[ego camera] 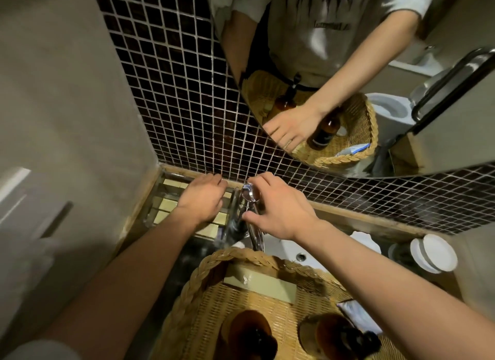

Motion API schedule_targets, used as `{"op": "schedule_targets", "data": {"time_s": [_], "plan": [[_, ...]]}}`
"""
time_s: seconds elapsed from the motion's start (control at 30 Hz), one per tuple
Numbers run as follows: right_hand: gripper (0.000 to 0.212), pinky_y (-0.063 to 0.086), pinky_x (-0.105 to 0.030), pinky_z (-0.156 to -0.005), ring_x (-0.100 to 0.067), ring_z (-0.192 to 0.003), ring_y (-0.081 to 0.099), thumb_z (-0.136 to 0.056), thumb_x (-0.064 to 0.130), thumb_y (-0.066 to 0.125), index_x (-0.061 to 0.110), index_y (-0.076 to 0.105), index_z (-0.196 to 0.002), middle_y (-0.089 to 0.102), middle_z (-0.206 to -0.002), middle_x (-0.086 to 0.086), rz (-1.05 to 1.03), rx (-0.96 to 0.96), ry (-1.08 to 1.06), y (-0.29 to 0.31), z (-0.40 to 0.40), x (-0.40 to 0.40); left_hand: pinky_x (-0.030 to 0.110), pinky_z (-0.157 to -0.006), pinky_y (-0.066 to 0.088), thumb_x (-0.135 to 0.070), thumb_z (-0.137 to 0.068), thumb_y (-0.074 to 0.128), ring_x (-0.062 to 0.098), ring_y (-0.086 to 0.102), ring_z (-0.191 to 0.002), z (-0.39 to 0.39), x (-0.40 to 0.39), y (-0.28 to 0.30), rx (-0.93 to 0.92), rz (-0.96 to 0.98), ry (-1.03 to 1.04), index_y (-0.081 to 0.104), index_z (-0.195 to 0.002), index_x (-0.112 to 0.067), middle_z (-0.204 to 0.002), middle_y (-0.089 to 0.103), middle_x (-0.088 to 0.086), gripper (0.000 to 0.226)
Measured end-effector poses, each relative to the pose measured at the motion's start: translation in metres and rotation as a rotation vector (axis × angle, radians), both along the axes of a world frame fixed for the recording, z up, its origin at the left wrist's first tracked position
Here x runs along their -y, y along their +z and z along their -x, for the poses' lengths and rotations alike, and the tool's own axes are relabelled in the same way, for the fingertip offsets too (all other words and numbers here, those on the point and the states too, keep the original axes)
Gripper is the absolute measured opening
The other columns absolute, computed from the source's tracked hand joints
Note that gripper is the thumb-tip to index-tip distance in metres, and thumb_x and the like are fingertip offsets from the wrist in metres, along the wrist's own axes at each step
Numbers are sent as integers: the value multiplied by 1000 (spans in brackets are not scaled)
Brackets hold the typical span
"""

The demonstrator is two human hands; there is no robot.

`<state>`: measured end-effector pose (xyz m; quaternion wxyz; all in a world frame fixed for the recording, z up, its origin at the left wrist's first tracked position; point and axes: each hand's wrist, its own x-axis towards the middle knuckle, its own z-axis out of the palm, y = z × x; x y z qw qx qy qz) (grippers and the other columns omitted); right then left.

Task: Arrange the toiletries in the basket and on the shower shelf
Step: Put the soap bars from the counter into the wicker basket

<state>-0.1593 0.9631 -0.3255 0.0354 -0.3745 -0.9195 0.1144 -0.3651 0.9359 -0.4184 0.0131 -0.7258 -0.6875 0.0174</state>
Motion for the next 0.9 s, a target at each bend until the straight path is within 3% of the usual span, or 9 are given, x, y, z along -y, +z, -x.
{"op": "schedule_targets", "data": {"time_s": [0.27, 0.5, 0.6, 0.7, 0.9], "plan": [[69, 49, -41, -89, -21, -124, 47, -85, 52, 62, 25, 38, -144, 44, -139, 2, -54, 38, -9, 23, -25, 29, 39, -87, 49, -37, -90, 55, 20, 57, -102, -23, 41, 56, 134, -65, 127, 55, -118, -21, -110, 58, 0, 32], [64, 54, -46, -85, -25, -119, 52, -85, 45, 65, 24, 41, -141, 47, -137, -2, -67, 74, 49, 28, -56, 64, 35, -75, 52, -42, -91, 54, 18, 58, -101, -58, 97, 92, 154, -136, 154, 57, -115, -23, -114, 58, -2, 31], [64, 49, -54, -95, -29, -127, 49, -85, 44, 66, 24, 42, -141, 43, -147, -4, -34, 101, 56, 26, -66, 78, 37, -78, 52, -45, -91, 52, 18, 57, -103, -73, 119, 98, 158, -139, 171, 56, -117, -25, -114, 58, -3, 33], [60, 44, -60, -99, -29, -122, 51, -85, 43, 64, 24, 44, -139, 50, -135, -4, -12, 136, 74, 24, -74, 90, 37, -83, 51, -46, -91, 51, 18, 57, -108, -87, 139, 99, 183, -119, 155, 56, -119, -26, -119, 58, -3, 34], [59, 52, -44, -83, -27, -112, 55, -84, 40, 68, 23, 45, -136, 53, -124, -5, -11, 159, 92, 17, -71, 97, 35, -87, 51, -43, -93, 54, 16, 56, -108, -94, 148, 95, 174, -46, 47, 55, -122, -26, -121, 59, -4, 33]]}}
